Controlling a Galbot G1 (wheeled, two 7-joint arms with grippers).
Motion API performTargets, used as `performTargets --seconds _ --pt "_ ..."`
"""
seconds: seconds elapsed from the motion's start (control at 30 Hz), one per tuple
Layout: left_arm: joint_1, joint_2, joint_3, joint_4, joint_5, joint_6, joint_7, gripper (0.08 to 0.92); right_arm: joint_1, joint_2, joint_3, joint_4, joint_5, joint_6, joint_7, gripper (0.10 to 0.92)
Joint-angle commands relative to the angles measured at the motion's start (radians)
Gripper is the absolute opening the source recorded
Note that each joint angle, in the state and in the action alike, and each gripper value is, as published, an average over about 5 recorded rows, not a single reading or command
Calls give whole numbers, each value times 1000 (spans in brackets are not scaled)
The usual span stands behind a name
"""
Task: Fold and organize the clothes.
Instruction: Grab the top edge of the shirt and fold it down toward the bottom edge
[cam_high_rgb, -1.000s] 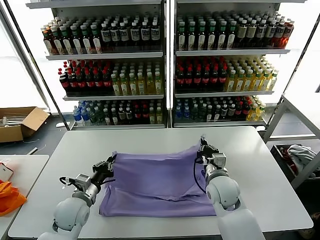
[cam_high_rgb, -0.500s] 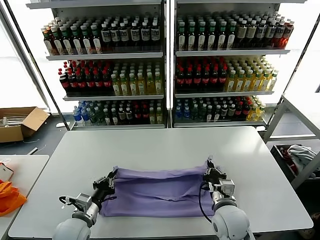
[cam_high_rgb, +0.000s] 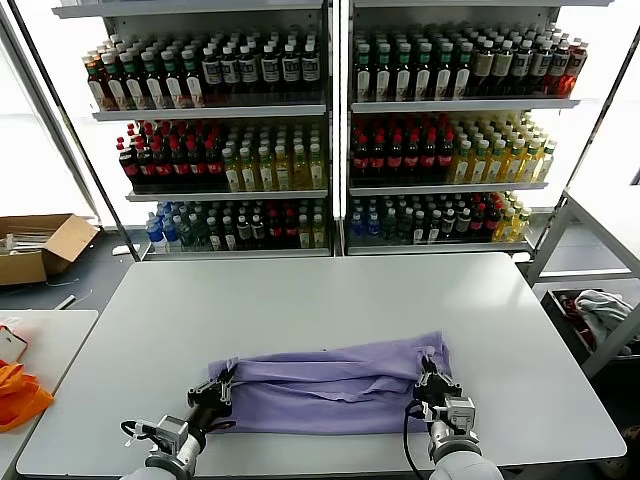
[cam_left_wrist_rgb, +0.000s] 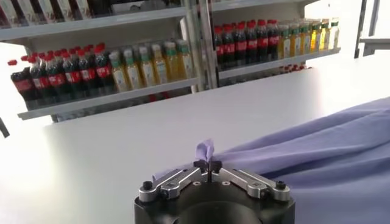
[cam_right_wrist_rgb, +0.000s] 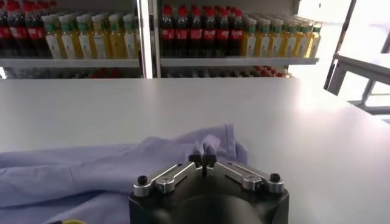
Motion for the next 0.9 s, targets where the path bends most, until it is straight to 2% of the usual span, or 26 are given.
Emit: performTargets --seconds 0.03,0.23,0.33,0.63,0.9 --pt "33 -15 0 -15 54 -8 -4 88 -41 2 2 -2 -9 9 5 113" --pt "31 -27 0 -39 91 -19 -20 101 -46 4 -5 -7 -32 20 10 113" --pt "32 -30 0 -64 94 -15 -30 162 -50 3 -6 4 -41 18 13 138" --pt "42 -48 -14 -118 108 18 -67 422 -97 -14 5 113 -53 50 16 386" --pt "63 -100 -23 -134 84 97 -133 656 -104 -16 27 267 -60 93 17 628"
